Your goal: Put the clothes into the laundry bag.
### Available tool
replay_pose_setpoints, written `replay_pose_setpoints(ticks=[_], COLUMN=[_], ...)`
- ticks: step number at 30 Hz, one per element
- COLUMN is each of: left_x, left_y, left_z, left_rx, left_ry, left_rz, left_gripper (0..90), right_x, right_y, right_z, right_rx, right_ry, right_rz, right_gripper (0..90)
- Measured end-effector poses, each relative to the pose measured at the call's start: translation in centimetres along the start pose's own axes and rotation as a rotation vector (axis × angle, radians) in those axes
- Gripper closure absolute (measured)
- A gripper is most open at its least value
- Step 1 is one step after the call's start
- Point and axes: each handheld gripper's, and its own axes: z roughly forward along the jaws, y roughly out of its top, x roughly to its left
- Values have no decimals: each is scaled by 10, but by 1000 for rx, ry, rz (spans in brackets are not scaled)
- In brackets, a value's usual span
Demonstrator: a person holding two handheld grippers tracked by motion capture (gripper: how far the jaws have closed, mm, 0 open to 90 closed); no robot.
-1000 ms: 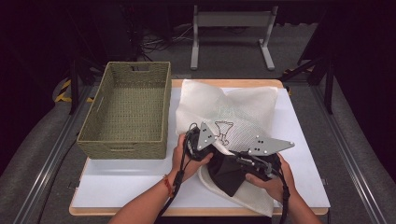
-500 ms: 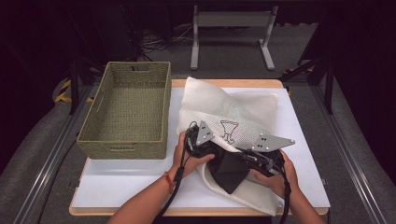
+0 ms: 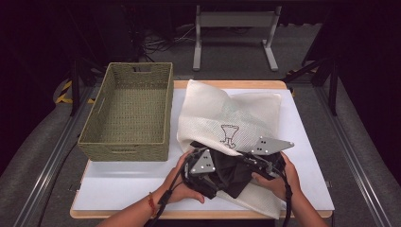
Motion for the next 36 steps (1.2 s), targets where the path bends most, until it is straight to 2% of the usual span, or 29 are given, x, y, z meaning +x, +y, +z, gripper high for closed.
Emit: replay_pose_setpoints(ticks=[1, 2, 4, 6, 8, 9, 10, 11, 13, 15, 17, 18, 20, 23, 24, 25, 27, 31, 36], left_x=[-3, -5, -5, -4, -3, -3, -3, -2, 3, 9, 11, 13, 16, 25, 30, 33, 44, 50, 64], left_y=[1, 2, 4, 8, 11, 12, 13, 13, 13, 12, 15, 16, 19, 22, 22, 22, 23, 27, 33], left_z=[9, 17, 27, 39, 52, 56, 59, 61, 64, 65, 66, 67, 68, 64, 62, 60, 53, 42, 30], left_rx=[18, 38, 53, 85, 117, 126, 134, 147, 136, 127, 154, 159, 166, 144, 125, 108, 50, -22, -103], left_ry=[-4, 10, 14, 35, 82, 118, 155, 168, 199, 182, 246, 277, 306, 343, 368, 378, 429, 460, 473], left_rz=[-4, 0, -2, -15, -19, -5, 12, 9, 21, -7, 54, 84, 106, 112, 106, 88, 52, -20, -142], left_gripper=[36, 31, 25, 28, 48, 68, 112, 170, 283, 444, 588, 631, 698, 739, 744, 747, 752, 756, 758], right_x=[1, 1, 1, 0, 0, 0, 0, 0, -1, -2, -2, -2, -3, -5, -5, -6, -7, -3, 6], right_y=[0, -1, -1, -2, -3, -3, -4, -4, -5, -6, -7, -7, -7, -8, -8, -8, -8, -4, 4], right_z=[1, 1, 2, 3, 4, 5, 5, 5, 5, 5, 6, 6, 6, 4, 3, 3, 1, -5, -11], right_rx=[3, 9, 11, 15, 15, 22, 23, 25, 31, 34, 38, 39, 43, 33, 32, 26, 12, -18, -47], right_ry=[0, 2, 6, 12, 20, 19, 19, 20, 20, 23, 23, 24, 18, 29, 31, 35, 46, 78, 121], right_rz=[0, -5, -3, 3, 5, 9, 7, 9, 13, 20, 21, 23, 27, 42, 44, 51, 63, 61, 47], right_gripper=[872, 872, 872, 872, 872, 872, 872, 872, 872, 872, 872, 872, 872, 872, 872, 873, 874, 876, 877])
